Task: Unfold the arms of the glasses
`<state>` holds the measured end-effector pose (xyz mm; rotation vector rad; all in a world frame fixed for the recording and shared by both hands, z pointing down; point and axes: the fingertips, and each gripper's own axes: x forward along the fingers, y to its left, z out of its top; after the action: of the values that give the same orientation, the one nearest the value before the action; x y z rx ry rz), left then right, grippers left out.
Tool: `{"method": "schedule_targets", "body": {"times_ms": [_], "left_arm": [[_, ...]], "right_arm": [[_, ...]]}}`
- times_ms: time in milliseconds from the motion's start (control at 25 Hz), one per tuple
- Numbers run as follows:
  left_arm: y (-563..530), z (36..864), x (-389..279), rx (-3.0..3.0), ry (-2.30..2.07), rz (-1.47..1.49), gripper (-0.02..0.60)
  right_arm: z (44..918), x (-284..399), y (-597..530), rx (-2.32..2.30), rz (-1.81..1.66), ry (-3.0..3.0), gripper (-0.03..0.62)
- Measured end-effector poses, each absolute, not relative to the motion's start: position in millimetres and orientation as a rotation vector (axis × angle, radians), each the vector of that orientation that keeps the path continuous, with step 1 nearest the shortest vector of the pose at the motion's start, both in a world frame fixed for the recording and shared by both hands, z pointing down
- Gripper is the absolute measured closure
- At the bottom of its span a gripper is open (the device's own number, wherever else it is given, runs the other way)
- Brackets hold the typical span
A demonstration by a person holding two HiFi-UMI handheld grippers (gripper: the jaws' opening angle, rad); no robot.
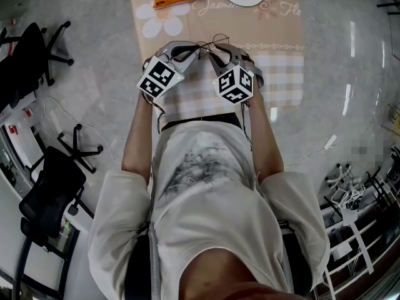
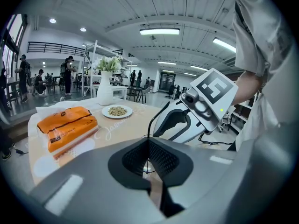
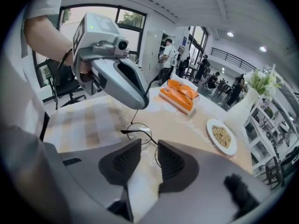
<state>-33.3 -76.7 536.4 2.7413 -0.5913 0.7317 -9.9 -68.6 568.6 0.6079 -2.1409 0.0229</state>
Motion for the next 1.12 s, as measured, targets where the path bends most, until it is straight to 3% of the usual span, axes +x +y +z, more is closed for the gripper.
{"method": "schedule_targets", "body": {"times_ms": [920,1120], "left_arm": [[-74.1,535.7,-30.8,2.738,-0.597,0.729,0.575],[-74.0,536.6,-30.4,2.734,-0.598,0.724,0.575]], "right_arm": [[584.0,-49.5,-36.9,0.474,-0.126,-2.115,0.448],[583.3,-48.7,-39.6,0.492,-0.16,-2.1,0.518]]}}
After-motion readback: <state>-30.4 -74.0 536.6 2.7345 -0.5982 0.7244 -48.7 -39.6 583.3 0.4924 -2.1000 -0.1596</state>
